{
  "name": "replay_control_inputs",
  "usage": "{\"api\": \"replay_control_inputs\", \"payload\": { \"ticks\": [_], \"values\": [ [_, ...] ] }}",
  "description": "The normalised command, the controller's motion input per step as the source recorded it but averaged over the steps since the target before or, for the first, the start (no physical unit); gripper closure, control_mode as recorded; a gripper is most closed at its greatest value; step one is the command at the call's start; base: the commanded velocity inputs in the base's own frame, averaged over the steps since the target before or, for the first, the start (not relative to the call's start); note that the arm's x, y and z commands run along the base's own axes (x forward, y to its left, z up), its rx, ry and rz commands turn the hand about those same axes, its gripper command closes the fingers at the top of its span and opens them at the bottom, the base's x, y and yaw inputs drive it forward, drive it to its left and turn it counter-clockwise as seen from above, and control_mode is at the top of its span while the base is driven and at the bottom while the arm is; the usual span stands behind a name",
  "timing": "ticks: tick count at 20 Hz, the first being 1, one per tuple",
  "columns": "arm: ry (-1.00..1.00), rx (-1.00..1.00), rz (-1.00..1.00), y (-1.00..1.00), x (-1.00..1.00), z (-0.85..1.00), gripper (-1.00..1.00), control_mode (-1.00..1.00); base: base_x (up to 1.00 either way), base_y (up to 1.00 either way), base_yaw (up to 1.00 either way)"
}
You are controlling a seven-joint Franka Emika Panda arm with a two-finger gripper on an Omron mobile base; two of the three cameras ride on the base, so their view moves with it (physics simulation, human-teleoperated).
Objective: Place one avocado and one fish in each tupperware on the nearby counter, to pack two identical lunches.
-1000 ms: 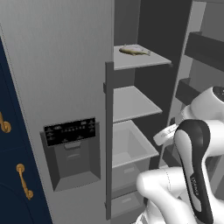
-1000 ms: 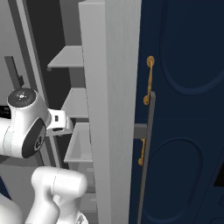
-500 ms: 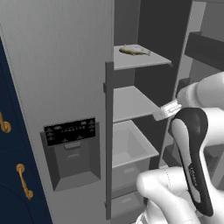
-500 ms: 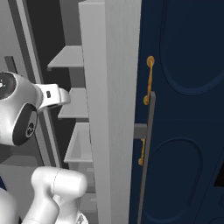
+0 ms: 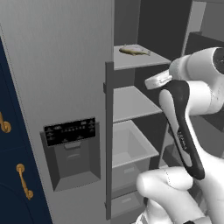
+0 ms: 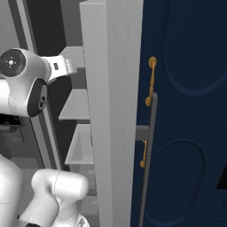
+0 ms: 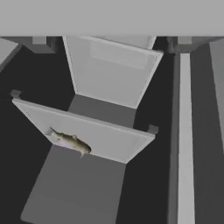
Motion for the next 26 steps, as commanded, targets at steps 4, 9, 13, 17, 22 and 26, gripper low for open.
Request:
{"api": "replay_control_inputs", "payload": {
  "ticks": [4, 9, 13, 17, 22, 26],
  "values": [
    [0.00, -0.01, 0.00, -0.01, 0.73, 0.43, -1.00, -1.00, 0.00, 0.00, 0.00],
    [0.01, 0.00, 0.00, -0.01, 0.63, 0.06, -1.00, -1.00, 0.00, 0.00, 0.00],
    [0.04, 0.00, 0.00, -0.14, 0.73, 0.00, -1.00, -1.00, 0.00, 0.00, 0.00],
    [0.02, 0.00, 0.00, -0.20, 0.87, 0.00, -1.00, -1.00, 0.00, 0.00, 0.00],
    [0.03, 0.00, 0.00, -0.06, 0.85, 0.00, -1.00, -1.00, 0.00, 0.00, 0.00],
    [0.05, 0.00, 0.00, 0.00, 0.87, -0.06, -1.00, -1.00, 0.00, 0.00, 0.00]
  ]
}}
